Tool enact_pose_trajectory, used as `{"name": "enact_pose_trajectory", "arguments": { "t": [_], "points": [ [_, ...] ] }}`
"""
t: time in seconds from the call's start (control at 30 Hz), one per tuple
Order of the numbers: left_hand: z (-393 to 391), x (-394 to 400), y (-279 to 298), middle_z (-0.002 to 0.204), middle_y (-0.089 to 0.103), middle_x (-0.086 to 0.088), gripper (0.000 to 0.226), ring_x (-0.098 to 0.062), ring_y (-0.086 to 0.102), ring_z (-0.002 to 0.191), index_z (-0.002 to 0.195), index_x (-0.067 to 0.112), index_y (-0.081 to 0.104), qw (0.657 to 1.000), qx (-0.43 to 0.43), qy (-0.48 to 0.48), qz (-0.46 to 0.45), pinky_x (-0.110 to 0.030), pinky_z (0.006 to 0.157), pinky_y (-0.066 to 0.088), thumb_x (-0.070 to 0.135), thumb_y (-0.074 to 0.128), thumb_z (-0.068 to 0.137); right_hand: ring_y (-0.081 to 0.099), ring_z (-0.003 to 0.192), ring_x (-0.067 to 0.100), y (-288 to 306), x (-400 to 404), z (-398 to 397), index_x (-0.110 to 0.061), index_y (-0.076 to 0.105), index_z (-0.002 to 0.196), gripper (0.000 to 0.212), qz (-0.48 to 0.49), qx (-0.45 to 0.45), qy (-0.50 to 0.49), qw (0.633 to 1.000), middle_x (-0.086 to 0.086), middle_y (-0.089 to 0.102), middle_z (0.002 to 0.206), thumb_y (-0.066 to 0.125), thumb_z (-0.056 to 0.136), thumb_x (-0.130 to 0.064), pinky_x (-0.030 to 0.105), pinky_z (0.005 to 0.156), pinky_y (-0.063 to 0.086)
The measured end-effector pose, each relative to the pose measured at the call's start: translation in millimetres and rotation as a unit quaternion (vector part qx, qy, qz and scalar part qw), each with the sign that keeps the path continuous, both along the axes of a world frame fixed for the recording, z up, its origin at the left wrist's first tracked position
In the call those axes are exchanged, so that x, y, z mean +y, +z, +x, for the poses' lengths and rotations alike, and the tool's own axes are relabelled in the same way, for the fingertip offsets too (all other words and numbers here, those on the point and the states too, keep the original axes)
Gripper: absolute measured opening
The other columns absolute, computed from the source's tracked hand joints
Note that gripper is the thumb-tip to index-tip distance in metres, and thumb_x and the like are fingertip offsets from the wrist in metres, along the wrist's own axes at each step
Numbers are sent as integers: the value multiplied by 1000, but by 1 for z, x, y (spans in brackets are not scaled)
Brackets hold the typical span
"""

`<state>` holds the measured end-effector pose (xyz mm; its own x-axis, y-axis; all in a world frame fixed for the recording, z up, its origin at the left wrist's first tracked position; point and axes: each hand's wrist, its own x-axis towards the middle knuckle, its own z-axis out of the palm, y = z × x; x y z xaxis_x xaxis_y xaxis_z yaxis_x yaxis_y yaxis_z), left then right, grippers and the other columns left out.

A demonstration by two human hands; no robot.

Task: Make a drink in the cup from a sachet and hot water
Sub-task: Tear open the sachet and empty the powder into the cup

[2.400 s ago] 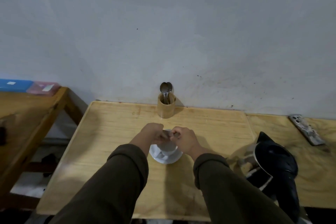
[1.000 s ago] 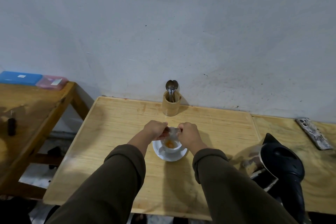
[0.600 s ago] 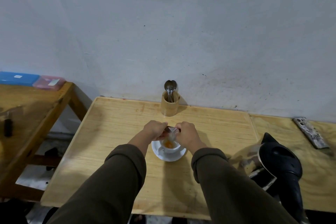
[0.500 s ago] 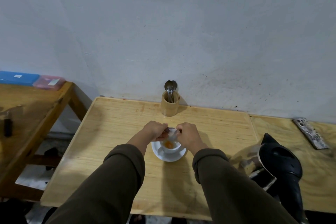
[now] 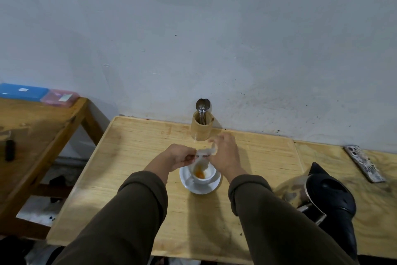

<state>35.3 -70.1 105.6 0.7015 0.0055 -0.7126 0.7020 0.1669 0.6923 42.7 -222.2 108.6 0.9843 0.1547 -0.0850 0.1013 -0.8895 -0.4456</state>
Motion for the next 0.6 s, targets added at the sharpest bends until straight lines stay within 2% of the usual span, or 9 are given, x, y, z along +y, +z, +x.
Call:
{"name": "enact_pose_trajectory", "arguments": {
  "t": [0.07,0.1,0.17,0.27,0.37,0.43,0.47,0.53,0.6],
  "points": [
    [0,4,2,77,59,-13,18,-16,57,68,76,1,59,999,-19,41,-27,-15,45,56,-4,54,92,22,140,23,10,7,-1,-26,49,131,56,43,-40,-34,998,4,23,150,66,81,-9,34,111,31],
    [0,7,1,77,59,-12,18,-16,58,68,76,3,58,997,-31,62,-30,-14,44,56,-4,54,92,24,140,23,15,12,-1,-28,45,134,61,95,-29,-57,993,4,20,152,62,82,-3,32,110,34],
    [-1,14,-1,77,59,-10,20,-15,58,69,74,7,58,994,-53,94,-10,-15,49,56,-1,55,92,45,127,23,19,26,1,-32,42,137,66,214,24,-97,972,7,37,143,50,84,7,26,96,43],
    [-7,29,-12,84,62,-11,21,-14,58,70,72,11,59,989,-77,118,38,-22,67,55,1,58,90,61,104,28,15,51,-1,-31,46,130,52,292,104,-142,940,13,63,115,45,88,0,34,86,52],
    [-18,45,-25,93,63,-16,23,-14,60,68,69,15,61,983,-86,126,98,-22,69,56,1,60,88,63,98,29,3,74,-6,-19,58,111,26,255,136,-123,949,10,66,99,57,86,-11,42,91,53],
    [-29,54,-34,91,67,-14,23,-14,61,64,68,18,63,977,-85,118,156,-28,71,60,3,60,86,63,101,28,-7,86,-10,-11,65,101,18,199,146,-99,964,11,69,98,62,83,-9,36,93,50],
    [-35,58,-37,89,68,-13,22,-15,62,63,68,18,64,972,-83,108,191,-33,78,60,4,60,84,62,104,28,-11,92,-12,-10,67,98,16,173,153,-90,969,11,70,103,62,83,-8,34,93,48],
    [-45,65,-46,91,73,-11,15,-23,67,75,76,16,69,959,-75,77,262,-35,88,57,8,59,82,60,106,29,-22,103,-17,-13,67,89,13,130,174,-74,973,12,69,107,59,84,-5,34,91,47],
    [-54,70,-54,91,75,-9,14,-26,70,92,82,16,71,949,-65,44,304,-32,88,54,10,58,81,60,107,32,-35,113,-22,-15,64,82,16,83,181,-53,979,14,69,107,55,83,-2,36,91,49]
  ]
}}
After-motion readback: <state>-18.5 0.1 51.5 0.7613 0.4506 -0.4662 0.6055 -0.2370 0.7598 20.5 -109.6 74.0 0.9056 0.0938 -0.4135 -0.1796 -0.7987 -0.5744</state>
